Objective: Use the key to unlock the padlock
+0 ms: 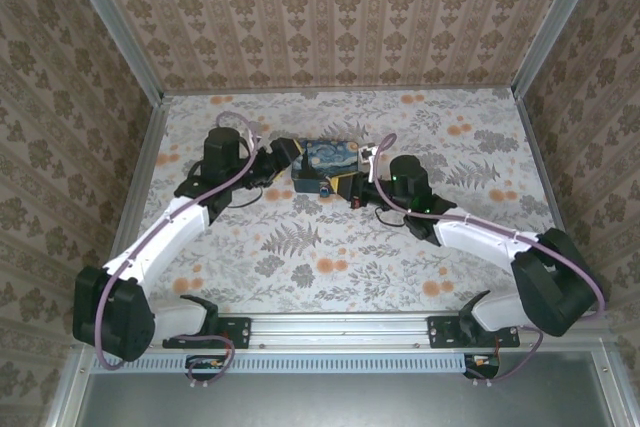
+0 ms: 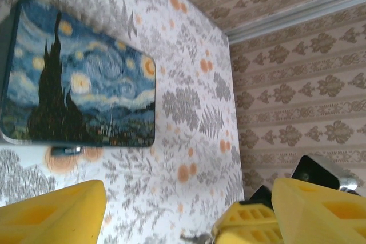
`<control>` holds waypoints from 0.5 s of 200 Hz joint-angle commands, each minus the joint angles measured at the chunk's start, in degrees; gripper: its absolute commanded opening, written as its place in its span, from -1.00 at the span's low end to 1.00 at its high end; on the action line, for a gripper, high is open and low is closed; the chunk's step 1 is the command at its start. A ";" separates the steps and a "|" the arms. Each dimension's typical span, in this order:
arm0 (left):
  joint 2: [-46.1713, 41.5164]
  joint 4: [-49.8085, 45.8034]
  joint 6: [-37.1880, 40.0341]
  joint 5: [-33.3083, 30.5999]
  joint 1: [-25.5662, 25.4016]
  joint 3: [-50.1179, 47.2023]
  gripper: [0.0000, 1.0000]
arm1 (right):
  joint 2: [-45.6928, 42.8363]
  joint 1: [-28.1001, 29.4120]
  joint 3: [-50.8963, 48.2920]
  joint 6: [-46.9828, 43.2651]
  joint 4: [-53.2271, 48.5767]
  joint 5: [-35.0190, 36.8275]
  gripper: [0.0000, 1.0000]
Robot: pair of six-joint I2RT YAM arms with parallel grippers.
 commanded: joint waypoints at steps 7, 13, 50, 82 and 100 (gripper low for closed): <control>1.82 -4.51 -4.97 4.96 -1.28 2.05 0.55 | -3.72 2.98 1.24 -11.29 -7.61 10.33 -1.00; 2.17 -4.35 -5.70 4.96 -1.75 2.15 0.55 | -4.14 3.70 1.20 -12.52 -7.92 11.79 -1.00; 4.97 -2.05 -10.37 4.53 -5.84 3.33 0.53 | -5.14 9.68 1.85 -19.68 -9.03 23.92 -1.00; 6.86 -0.07 -13.38 3.48 -8.18 3.45 0.45 | -5.49 13.71 1.84 -24.62 -7.71 31.99 -1.00; 7.55 0.82 -14.32 2.76 -8.98 3.42 0.41 | -5.51 14.86 2.10 -25.90 -7.49 33.74 -1.00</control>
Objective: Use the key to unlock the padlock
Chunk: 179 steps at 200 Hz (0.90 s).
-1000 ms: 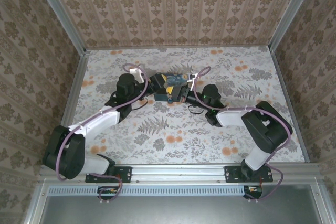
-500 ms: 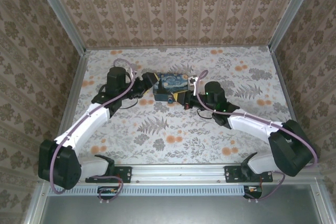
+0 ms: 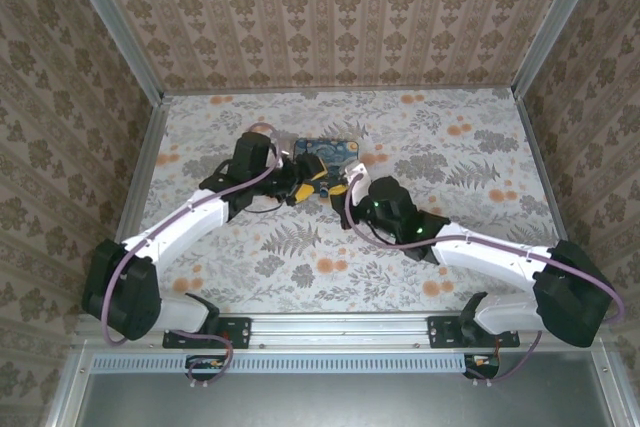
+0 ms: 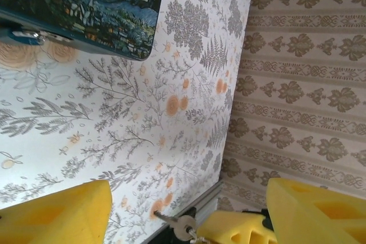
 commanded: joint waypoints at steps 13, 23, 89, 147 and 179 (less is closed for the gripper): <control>1.27 2.63 -3.71 -0.83 -1.49 1.60 0.36 | -1.72 1.98 2.05 -5.59 0.27 8.36 -1.00; 1.57 3.18 -4.18 -0.87 -1.86 1.63 0.31 | -1.71 2.47 2.26 -6.19 0.19 8.87 -1.00; 2.16 3.68 -5.11 -1.95 -3.84 2.35 0.02 | -0.56 7.23 4.24 -13.84 -0.92 18.24 -1.00; 1.57 3.96 -5.58 -2.18 -4.72 2.12 -0.14 | 2.51 10.27 6.14 -19.82 -0.87 25.32 -1.00; 0.69 4.09 -5.73 -2.49 -4.90 1.40 -0.25 | 3.82 10.37 6.88 -20.23 -1.05 26.48 -1.00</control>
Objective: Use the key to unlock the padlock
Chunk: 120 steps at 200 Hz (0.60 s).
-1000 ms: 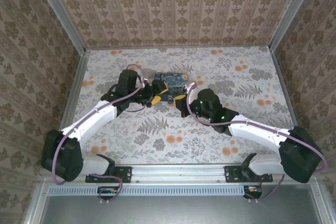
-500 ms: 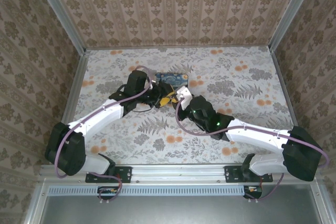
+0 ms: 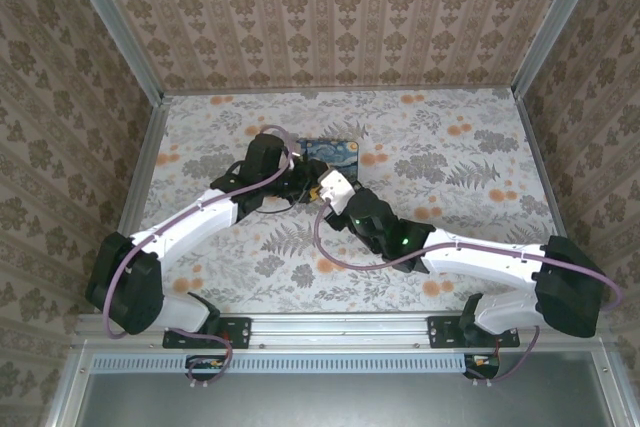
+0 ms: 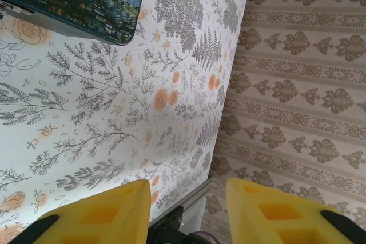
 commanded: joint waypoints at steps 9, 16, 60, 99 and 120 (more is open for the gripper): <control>-1.33 1.27 -0.67 0.14 -0.60 0.33 -0.27 | 1.44 0.27 2.18 -2.12 -0.66 3.81 -1.00; -1.57 1.27 -0.67 0.07 -0.60 0.13 -0.28 | 1.53 0.29 2.27 -1.97 -0.80 3.87 -1.00; -1.89 1.76 -0.79 0.10 -0.58 -0.52 -0.49 | 2.07 0.28 2.44 -1.40 -1.49 3.95 -1.00; -1.37 2.50 -0.94 0.39 -0.62 -1.04 -0.68 | 2.21 0.27 2.31 -0.74 -1.36 3.74 -1.00; -1.00 2.90 -1.02 0.59 -0.66 -1.12 -0.78 | 2.67 0.32 2.64 -0.71 -1.60 3.50 -1.00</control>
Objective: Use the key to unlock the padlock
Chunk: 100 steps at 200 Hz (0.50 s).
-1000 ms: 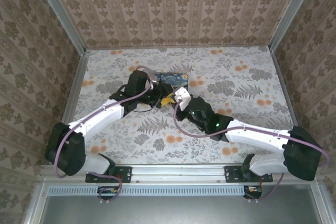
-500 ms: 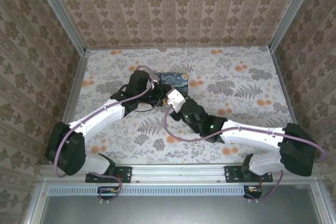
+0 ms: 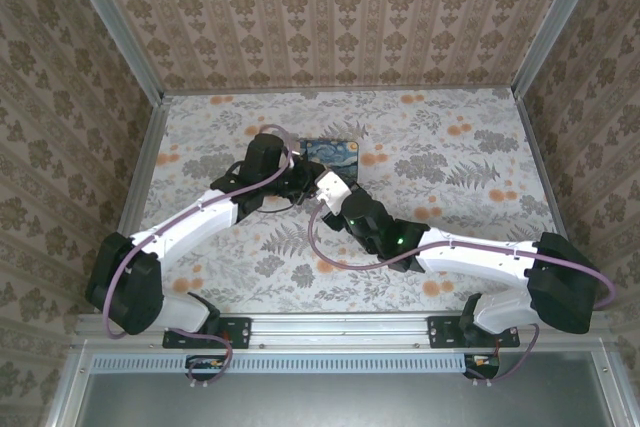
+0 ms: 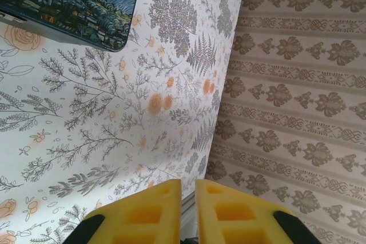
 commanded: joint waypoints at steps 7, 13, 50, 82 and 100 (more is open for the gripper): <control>-0.87 1.12 -0.10 1.14 -0.64 -0.75 -0.83 | 0.98 0.09 2.14 0.46 -0.91 1.34 -1.00; -0.82 1.34 -0.03 1.21 -0.64 -0.75 -0.88 | 1.14 0.08 2.30 0.53 -1.03 1.29 -1.00; 0.33 2.17 0.58 1.40 -0.59 -1.19 -1.00 | 1.63 0.12 2.97 0.67 -1.43 1.11 -1.00; 1.72 3.98 2.34 0.66 0.02 -1.66 -1.00 | -0.90 -1.30 1.48 4.08 -2.02 0.13 0.10; 2.20 4.09 3.98 -0.12 1.69 -2.02 -1.00 | -4.32 -3.61 -0.59 7.92 -2.40 -2.60 0.58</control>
